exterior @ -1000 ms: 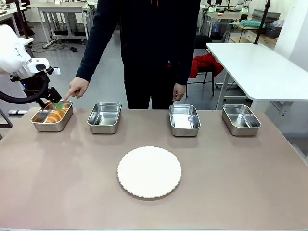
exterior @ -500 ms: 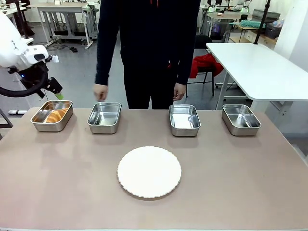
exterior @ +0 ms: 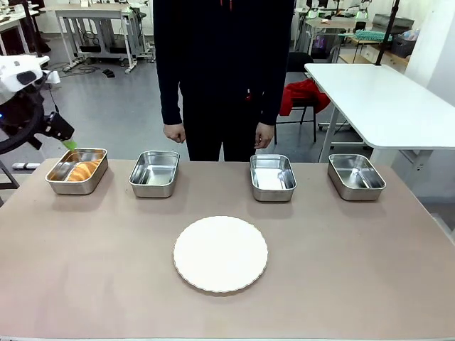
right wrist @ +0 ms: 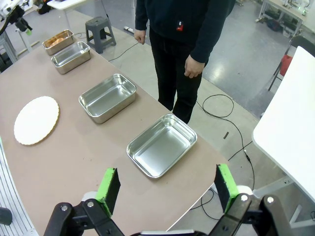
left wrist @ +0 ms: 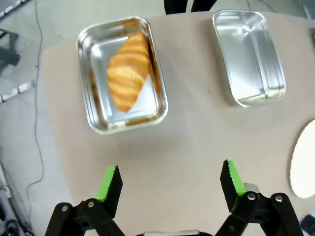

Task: Place the bread in the container.
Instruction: Place the Butter Roll into the Airtight Container indicated by the human.

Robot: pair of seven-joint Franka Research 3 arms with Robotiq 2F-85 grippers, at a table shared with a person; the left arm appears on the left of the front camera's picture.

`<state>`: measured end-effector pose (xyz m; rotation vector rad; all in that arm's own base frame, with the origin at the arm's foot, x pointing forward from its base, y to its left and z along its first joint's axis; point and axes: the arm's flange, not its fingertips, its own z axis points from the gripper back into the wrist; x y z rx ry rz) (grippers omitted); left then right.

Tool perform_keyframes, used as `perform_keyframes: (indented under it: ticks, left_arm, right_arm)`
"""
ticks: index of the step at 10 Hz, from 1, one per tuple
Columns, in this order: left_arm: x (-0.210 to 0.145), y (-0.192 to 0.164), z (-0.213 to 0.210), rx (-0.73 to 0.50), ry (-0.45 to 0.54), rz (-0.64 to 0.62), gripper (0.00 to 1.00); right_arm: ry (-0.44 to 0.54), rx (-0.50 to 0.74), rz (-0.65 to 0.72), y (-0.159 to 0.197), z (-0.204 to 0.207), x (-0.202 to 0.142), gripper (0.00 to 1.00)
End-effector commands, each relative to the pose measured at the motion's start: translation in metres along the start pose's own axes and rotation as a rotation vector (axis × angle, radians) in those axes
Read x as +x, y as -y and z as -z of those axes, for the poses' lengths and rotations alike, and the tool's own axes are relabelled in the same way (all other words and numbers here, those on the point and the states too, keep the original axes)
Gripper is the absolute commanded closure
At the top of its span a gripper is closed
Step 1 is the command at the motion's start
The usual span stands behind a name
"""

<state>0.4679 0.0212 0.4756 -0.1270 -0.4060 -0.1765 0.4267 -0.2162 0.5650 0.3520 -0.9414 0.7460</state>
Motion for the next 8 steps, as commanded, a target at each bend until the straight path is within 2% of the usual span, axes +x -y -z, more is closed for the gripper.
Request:
perform_keyframes:
  ticks: [1,4,5,6,8]
  left_arm:
    - [-0.043,0.013,-0.013,0.034,0.08,-0.063,0.0]
    - [-0.063,0.006,-0.007,0.001,0.029,-0.059,0.0]
    - [-0.055,0.001,0.001,0.015,-0.058,-0.03,0.0]
    - [-0.064,0.009,-0.012,0.007,0.047,-0.068,0.0]
    - [-0.064,0.009,-0.012,0.007,0.047,-0.068,0.0]
  right_arm:
    - [0.014,0.004,-0.003,0.0,-0.001,0.001,0.0]
    - [0.014,0.004,-0.003,0.0,-0.001,0.001,0.0]
    - [0.014,0.004,-0.003,0.0,-0.001,0.001,0.0]
    - [0.014,0.004,-0.003,0.0,-0.001,0.001,0.0]
    - [0.014,0.004,-0.003,0.0,-0.001,0.001,0.0]
